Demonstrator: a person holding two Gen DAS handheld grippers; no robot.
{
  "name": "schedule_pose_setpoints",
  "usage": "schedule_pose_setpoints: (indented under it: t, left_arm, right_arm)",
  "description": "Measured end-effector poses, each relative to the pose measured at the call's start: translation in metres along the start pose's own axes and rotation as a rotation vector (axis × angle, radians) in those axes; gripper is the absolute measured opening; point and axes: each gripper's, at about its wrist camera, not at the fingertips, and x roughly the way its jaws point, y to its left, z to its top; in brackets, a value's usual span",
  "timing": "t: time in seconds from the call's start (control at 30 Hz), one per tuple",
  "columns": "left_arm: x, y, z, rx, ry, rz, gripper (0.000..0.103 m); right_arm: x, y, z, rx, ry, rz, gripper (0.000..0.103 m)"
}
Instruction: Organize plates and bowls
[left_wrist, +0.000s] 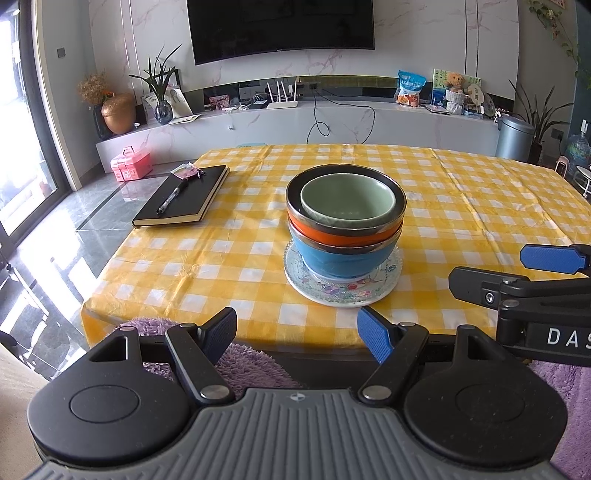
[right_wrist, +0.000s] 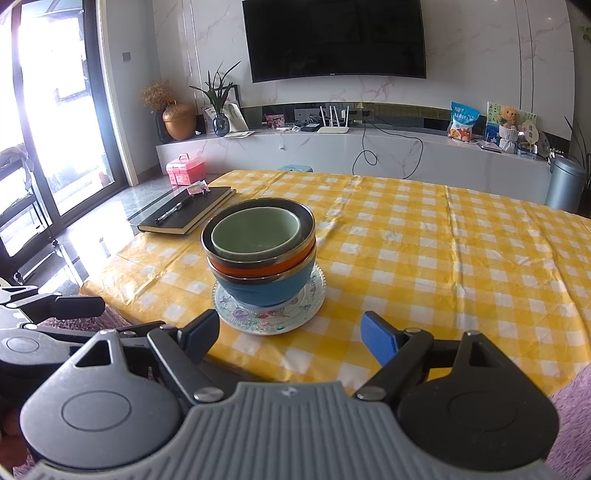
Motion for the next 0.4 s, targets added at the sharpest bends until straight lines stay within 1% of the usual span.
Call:
schedule_pose_setpoints:
  t: [0.4]
  left_arm:
    - [-0.0022, 0.0, 0.0014, 0.0, -0.008, 0.001, 0.087]
  right_arm:
    - [0.0011, 0.0001, -0.0006, 0.002, 0.002, 0.0, 0.083]
